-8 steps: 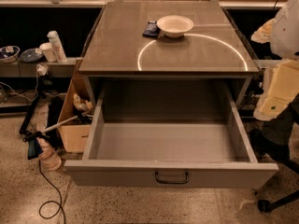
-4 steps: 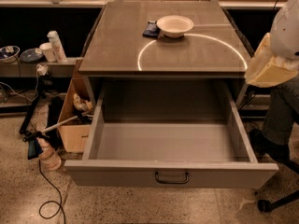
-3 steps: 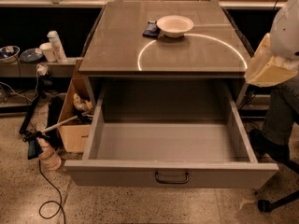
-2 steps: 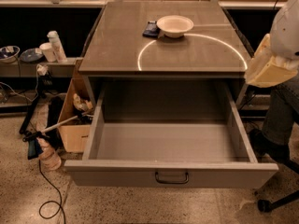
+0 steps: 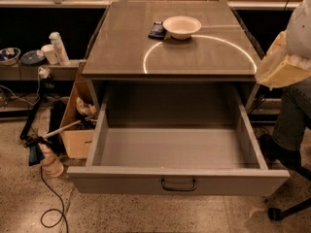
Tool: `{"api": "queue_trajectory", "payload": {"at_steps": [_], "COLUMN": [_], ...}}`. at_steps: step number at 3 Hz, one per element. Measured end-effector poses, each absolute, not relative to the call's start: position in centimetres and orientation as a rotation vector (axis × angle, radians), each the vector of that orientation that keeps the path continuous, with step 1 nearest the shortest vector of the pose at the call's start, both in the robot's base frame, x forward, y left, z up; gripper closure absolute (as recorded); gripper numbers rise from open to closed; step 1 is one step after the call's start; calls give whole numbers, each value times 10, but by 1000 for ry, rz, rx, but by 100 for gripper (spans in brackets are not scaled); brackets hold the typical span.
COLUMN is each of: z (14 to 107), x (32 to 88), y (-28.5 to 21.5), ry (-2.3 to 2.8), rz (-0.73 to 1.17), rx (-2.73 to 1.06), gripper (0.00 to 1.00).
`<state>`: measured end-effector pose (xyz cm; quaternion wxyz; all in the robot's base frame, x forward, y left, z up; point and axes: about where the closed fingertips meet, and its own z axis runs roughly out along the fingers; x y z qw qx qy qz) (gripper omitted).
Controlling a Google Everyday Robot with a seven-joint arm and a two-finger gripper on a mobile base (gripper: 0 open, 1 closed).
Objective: Close top drawer
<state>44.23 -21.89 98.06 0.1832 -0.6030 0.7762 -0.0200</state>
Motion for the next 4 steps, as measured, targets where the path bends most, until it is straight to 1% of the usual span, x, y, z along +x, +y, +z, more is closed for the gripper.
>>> {"api": "queue_trajectory", "payload": {"at_steps": [1, 3, 4], "z": [981, 985, 986], "x": [442, 424, 424], "y": [-219, -227, -227], "ry": [2187, 2135, 2132], "rz": [-57, 84, 76], "rx": [-1699, -1663, -1658], "gripper": [100, 100, 100]}}
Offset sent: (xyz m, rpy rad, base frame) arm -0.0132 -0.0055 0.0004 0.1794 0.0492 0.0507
